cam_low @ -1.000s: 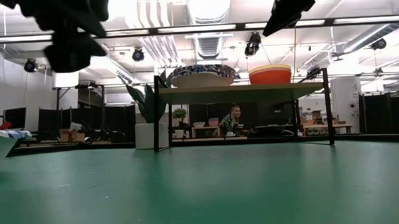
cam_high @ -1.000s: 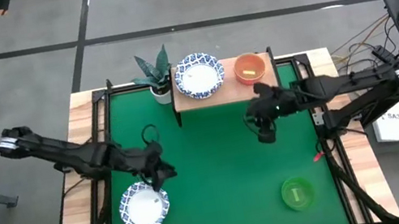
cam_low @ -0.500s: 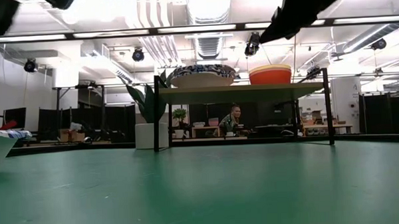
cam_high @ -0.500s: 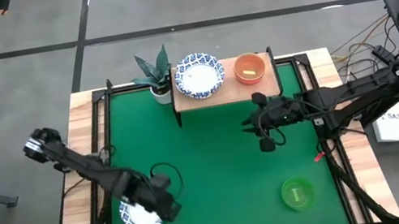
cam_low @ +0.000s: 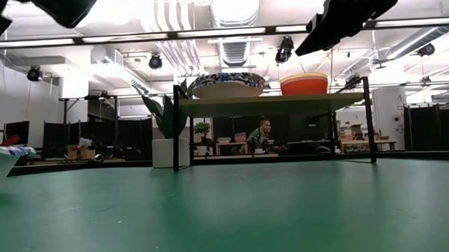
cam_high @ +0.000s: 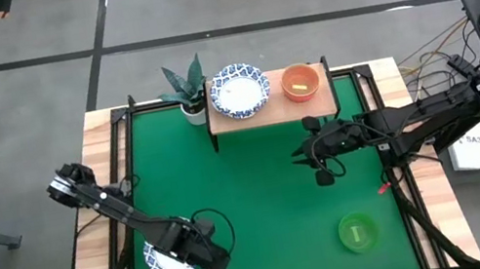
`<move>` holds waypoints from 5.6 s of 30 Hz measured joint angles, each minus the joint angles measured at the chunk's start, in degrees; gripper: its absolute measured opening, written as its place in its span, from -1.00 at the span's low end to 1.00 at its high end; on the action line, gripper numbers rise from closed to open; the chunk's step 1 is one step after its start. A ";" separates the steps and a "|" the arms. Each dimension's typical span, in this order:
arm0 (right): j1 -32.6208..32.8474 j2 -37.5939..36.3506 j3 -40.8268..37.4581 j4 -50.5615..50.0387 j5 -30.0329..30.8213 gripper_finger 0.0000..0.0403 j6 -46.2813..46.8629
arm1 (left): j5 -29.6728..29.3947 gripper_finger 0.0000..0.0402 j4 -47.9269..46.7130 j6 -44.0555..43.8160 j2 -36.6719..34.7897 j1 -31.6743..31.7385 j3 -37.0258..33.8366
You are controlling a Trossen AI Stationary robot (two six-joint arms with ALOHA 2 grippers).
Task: Place and stack bowls onto a shelf
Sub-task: Stack the white patterned bowl on top of the white patterned bowl on the shelf
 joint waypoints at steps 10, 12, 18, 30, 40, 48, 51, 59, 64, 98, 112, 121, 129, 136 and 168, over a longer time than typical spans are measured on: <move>1.39 0.00 -0.16 -0.29 -0.13 -0.56 -0.05 | -0.69 -0.03 -2.87 -0.61 3.25 -1.87 -3.01; 1.45 0.00 -0.16 -0.29 -0.09 -0.58 0.06 | -0.67 -0.03 -2.61 -0.42 4.43 -1.88 -3.58; 1.88 0.00 -0.18 -0.30 0.00 -0.60 0.13 | -0.56 -0.09 -2.01 0.85 6.26 -1.90 -3.82; 1.89 0.00 -0.35 -0.32 0.02 -0.60 0.54 | -0.59 -0.48 -1.37 0.76 6.32 -1.90 -4.99; 1.88 0.02 -0.57 -0.29 0.07 -0.57 0.54 | -0.61 -0.96 -0.98 2.21 6.32 -1.90 -5.04; 1.88 0.02 -0.57 -0.29 0.07 -0.57 0.30 | -0.59 -0.99 -0.73 7.39 5.52 -1.90 -4.99; 1.90 0.02 -0.57 -0.29 0.07 -0.57 0.27 | -0.36 -1.00 -2.21 13.69 4.76 -1.93 -2.74; 1.88 0.02 -0.57 -0.26 0.09 -0.57 -0.05 | 1.08 -1.00 -9.07 28.81 4.48 -0.80 10.13; 1.88 0.02 -0.57 -0.24 0.09 -0.57 -0.11 | 0.46 -1.00 -13.69 31.38 4.50 -0.59 16.47; 1.88 -6.34 -2.35 -6.28 0.07 -0.57 2.07 | -23.86 -1.00 -21.21 101.53 4.57 30.47 40.86; 1.88 -6.27 -2.45 -6.10 0.08 -0.57 2.07 | -23.84 -1.00 -15.18 118.98 7.19 42.14 42.09; 1.86 -6.27 -2.74 -6.19 0.11 -0.57 1.61 | -24.08 -1.00 -14.70 123.24 11.41 44.57 42.09; 1.86 -6.26 -2.82 -6.11 0.52 -0.57 1.42 | -30.77 -0.83 -14.50 123.47 13.83 45.20 43.67; 1.86 -6.26 -2.82 -6.14 0.52 -0.57 1.42 | -30.75 -0.54 -14.32 123.17 16.28 46.09 46.49; 1.86 -6.23 -4.18 -6.29 0.48 -0.57 3.26 | -23.96 -0.94 -3.55 113.23 16.09 46.86 48.60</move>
